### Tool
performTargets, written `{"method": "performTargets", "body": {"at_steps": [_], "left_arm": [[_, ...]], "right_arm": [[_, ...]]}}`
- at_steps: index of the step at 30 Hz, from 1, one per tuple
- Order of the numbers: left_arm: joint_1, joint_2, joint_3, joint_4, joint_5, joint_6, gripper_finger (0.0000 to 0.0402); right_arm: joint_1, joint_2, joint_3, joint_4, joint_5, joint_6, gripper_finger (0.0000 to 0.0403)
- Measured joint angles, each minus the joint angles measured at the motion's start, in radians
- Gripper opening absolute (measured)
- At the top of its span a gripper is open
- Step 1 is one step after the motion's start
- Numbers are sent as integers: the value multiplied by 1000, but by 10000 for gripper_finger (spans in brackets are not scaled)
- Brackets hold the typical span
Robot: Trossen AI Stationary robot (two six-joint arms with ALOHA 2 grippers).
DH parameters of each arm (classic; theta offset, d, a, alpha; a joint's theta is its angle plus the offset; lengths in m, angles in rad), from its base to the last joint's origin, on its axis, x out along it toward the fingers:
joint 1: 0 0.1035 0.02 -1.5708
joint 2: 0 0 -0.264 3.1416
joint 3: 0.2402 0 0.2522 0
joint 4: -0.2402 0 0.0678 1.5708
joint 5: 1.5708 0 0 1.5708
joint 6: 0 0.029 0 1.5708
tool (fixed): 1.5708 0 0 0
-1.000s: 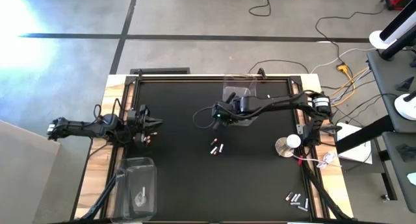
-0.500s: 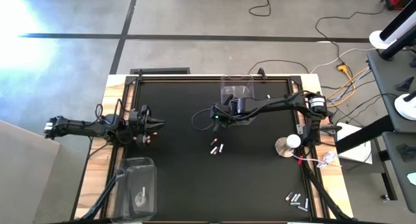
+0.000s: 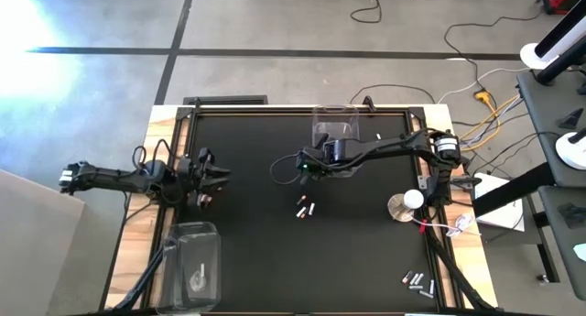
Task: Sort batteries
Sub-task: Move the top transparent bin to the top center of the table, then move the bottom transparent bin to the top center of the table
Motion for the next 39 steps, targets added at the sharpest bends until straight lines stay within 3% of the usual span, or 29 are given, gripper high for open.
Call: {"method": "performTargets", "body": {"at_steps": [9, 12, 16, 19, 23, 28, 32, 39], "left_arm": [[-111, 128, 132, -57, 0, 29, 96], [-169, 191, 227, -168, -30, 56, 98], [-250, 284, 388, -389, -145, 66, 113], [-320, 355, 541, -571, -157, 21, 125], [-457, 477, 736, -767, -157, -103, 128], [-632, 668, 930, -938, -168, -327, 122], [-740, 840, 1044, -1046, -173, -529, 120], [-850, 1105, 1201, -1236, -120, -877, 120]], "right_arm": [[2, -6, 2, -1, 68, -5, 116], [12, -27, 11, -7, 69, -11, 144], [31, -76, 19, -22, 69, -28, 177], [62, -129, 21, -22, 76, -46, 197], [140, -198, 21, -11, 93, -62, 210], [277, -242, 21, -5, 210, -58, 210], [377, -237, 21, 2, 286, -34, 211], [480, -197, 21, 9, 310, 14, 211]]}}
